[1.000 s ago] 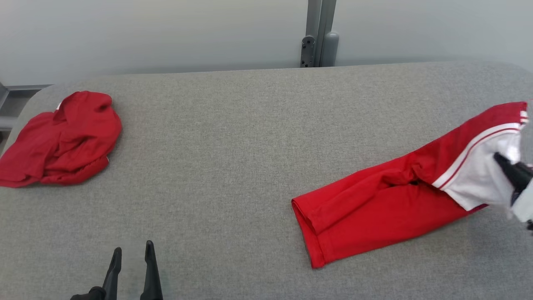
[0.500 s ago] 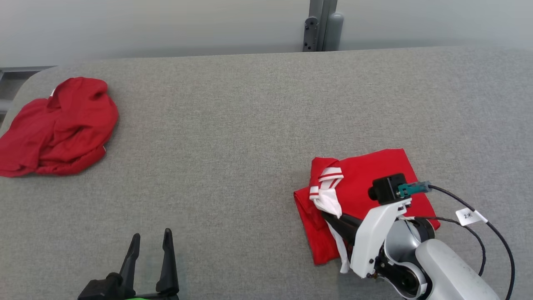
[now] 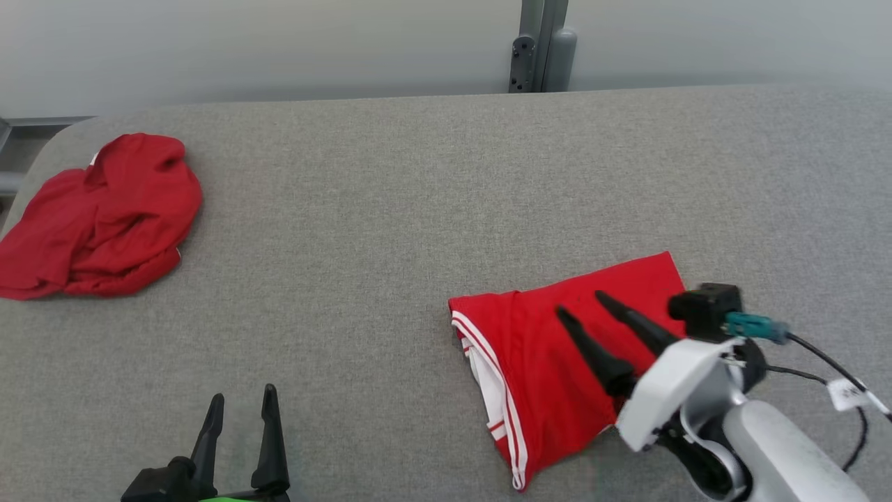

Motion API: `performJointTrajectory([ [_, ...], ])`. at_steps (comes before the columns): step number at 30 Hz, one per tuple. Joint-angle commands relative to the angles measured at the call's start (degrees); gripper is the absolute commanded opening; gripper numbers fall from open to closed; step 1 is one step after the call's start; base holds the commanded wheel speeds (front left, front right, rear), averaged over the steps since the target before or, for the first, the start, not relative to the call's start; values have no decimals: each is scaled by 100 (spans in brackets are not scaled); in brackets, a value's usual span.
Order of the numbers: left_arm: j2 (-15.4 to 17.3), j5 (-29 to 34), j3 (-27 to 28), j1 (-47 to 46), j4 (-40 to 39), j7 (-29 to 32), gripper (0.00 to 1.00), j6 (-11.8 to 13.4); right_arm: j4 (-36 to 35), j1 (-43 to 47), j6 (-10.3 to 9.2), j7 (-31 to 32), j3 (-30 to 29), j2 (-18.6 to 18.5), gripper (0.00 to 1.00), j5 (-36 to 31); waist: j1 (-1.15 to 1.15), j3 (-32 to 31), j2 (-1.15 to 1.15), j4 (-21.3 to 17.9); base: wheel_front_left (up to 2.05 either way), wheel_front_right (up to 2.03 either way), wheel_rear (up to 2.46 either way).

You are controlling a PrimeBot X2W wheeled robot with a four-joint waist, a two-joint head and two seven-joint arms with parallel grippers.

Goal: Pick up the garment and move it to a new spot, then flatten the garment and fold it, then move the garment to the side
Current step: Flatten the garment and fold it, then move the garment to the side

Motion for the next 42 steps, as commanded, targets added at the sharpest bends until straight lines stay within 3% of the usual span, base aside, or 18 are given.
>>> performJointTrajectory([
  [1, 7, 33, 60, -30, 15, 0, 100, -26, -13, 265, -4, -340, -250, -98, 100, -132, 0, -113, 0, -67, 0, 0, 0],
  [5, 6, 103, 101, 66, -34, 0, 100, -53, 183, 696, -5, -1327, -1082, -371, 100, -763, 0, -233, 0, -181, 0, 0, 0],
  [9, 8, 271, 162, 117, -110, 0, 100, -101, 669, 1043, -2, -2108, -1944, -376, 100, -1671, 0, -331, 0, -290, 0, 0, 0],
  [12, 8, 427, 221, 152, -152, 0, 100, -123, 870, 1264, -3, -2249, -2529, -161, 100, -2262, 0, -403, 0, -346, 0, 0, 0],
  [19, 8, 631, 309, 314, -68, 0, 100, -138, 221, 1878, -7, -2254, -3423, 416, 100, -3137, 0, -621, 0, -365, 0, 0, 0],
  [29, 8, 785, 388, 443, -122, 0, 100, -153, -57, 2131, -6, -2255, -3524, 821, 100, -3235, 0, -718, 0, -243, 0, 0, 0],
  [36, 8, 799, 405, 455, -128, 0, 100, -157, -84, 2095, -6, -2256, -3399, 770, 100, -3191, 0, -747, 0, -138, 0, 0, 0],
  [42, 8, 777, 350, 374, -185, 0, 100, -147, 505, 1566, -7, -2234, -2862, 536, 100, -2420, 0, -674, 0, -101, 0, 0, 0],
])
